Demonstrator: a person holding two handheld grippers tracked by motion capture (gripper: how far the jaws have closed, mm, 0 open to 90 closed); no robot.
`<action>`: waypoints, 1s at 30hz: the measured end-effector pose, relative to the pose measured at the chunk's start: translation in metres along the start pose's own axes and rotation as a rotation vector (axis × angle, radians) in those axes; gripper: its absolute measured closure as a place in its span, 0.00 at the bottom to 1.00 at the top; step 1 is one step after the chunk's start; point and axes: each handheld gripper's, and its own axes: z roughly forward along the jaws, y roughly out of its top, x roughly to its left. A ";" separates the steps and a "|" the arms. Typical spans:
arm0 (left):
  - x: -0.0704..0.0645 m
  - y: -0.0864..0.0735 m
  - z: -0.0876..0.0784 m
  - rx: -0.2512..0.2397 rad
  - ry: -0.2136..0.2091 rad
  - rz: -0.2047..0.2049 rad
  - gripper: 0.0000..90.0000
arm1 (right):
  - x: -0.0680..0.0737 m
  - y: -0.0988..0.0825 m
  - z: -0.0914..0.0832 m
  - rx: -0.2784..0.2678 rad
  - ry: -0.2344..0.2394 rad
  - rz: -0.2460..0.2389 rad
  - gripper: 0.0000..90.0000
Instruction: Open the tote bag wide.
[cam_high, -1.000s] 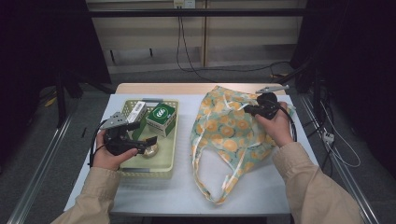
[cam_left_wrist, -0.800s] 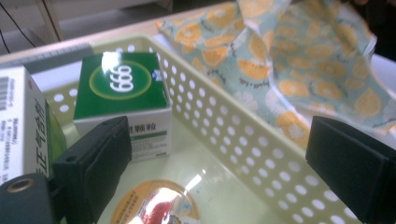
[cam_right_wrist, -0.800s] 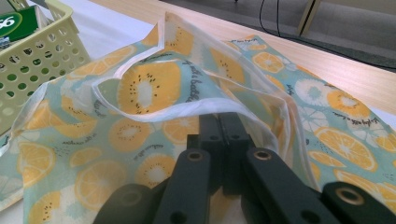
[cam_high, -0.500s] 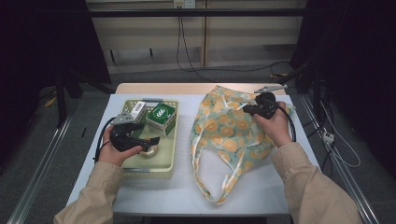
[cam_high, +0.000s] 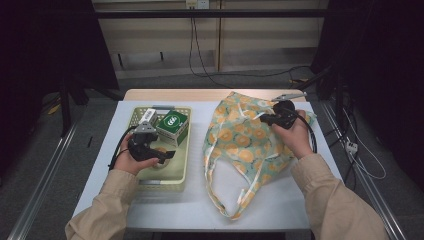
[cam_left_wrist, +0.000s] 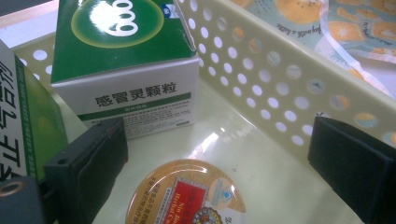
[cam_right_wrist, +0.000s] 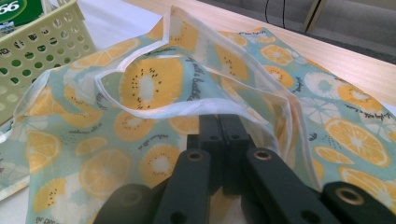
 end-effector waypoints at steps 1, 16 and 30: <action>-0.001 0.000 0.000 -0.006 -0.006 -0.006 0.06 | 0.000 0.000 0.000 0.000 0.000 0.000 1.00; -0.001 -0.007 0.015 0.070 -0.050 -0.029 0.09 | -0.001 -0.003 0.002 0.006 0.004 -0.003 1.00; 0.008 -0.015 0.022 0.191 0.037 -0.046 0.11 | 0.011 0.001 0.003 -0.006 0.035 -0.012 1.00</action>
